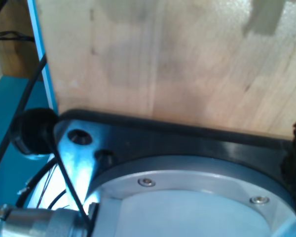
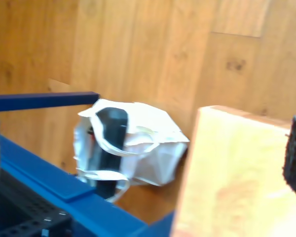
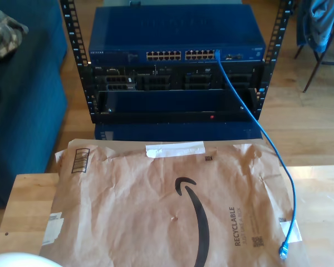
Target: Grab the cable and plug it in
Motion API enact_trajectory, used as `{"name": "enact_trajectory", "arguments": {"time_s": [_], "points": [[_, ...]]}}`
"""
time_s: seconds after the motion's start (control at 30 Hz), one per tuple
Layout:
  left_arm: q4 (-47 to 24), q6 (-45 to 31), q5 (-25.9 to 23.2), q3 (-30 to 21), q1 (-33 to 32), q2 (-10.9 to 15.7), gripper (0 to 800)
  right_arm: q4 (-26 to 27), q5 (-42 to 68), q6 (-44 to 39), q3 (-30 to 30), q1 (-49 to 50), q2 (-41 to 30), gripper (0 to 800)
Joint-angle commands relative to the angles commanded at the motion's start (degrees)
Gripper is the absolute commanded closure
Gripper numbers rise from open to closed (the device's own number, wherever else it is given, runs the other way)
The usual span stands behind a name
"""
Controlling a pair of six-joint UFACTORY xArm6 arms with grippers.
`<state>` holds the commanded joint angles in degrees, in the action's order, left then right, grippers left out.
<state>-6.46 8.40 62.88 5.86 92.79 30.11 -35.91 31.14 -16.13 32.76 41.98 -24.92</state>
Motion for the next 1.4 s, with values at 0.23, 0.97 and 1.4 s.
{"name": "enact_trajectory", "arguments": {"time_s": [0.23,0.97,1.4], "points": [[0.00,0.00,0.00,0.00,0.00,0.00,0,11.78,19.08,0.79,0.53,13.80,-5.45,4],[0.00,0.00,0.00,0.00,0.00,0.00,0,30.33,37.01,17.41,-19.43,44.31,-16.44,3],[0.00,0.00,0.00,0.00,0.00,0.00,0,30.15,25.85,20.13,-28.75,45.54,-16.44,3]]}}
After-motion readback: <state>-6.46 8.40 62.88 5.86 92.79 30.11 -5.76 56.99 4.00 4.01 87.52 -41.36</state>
